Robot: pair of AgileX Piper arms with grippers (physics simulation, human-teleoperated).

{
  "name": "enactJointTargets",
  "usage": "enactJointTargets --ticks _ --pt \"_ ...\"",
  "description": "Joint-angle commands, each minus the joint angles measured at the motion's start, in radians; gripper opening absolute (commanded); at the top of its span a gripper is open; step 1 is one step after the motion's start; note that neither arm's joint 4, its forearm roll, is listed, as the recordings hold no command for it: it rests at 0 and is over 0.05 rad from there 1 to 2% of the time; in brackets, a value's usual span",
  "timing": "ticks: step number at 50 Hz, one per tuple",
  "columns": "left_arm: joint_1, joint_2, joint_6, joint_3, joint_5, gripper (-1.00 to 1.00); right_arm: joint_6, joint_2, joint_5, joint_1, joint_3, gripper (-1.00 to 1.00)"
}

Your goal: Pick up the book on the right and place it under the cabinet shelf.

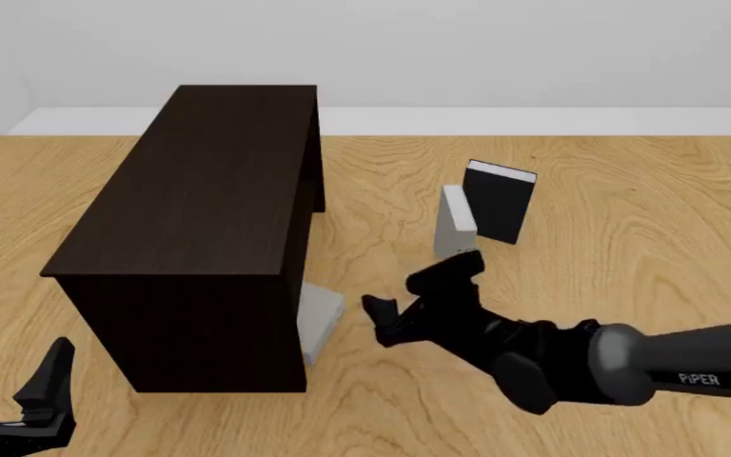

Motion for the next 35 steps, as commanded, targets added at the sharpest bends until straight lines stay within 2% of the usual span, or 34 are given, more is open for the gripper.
enactJointTargets --ticks 1,7,10,17,21,23,32,35 --pt "0.000 0.000 0.000 0.000 0.000 1.00 -0.028 -0.218 0.026 -0.019 0.108 1.00" --pt "0.000 0.007 0.000 0.000 -0.007 1.00 -0.062 -0.380 0.076 -0.050 0.159 1.00" --pt "0.000 0.008 0.000 0.000 -0.007 1.00 -0.058 -0.443 0.112 -0.043 0.169 1.00" --pt "0.000 0.018 0.000 0.000 -0.018 1.00 -0.088 -0.626 0.197 -0.088 0.202 1.00" --pt "0.000 0.023 0.000 0.000 -0.022 1.00 -0.101 -0.776 0.267 -0.115 0.221 1.00" --pt "0.058 0.069 0.000 0.000 -0.071 1.00 -0.104 -0.843 0.309 -0.139 0.230 1.00" --pt "0.054 0.045 0.000 0.000 -0.048 1.00 -0.129 -1.048 0.462 -0.208 0.245 1.00" --pt "0.054 0.050 0.000 0.000 -0.051 1.00 -0.151 -1.157 0.550 -0.253 0.245 1.00"
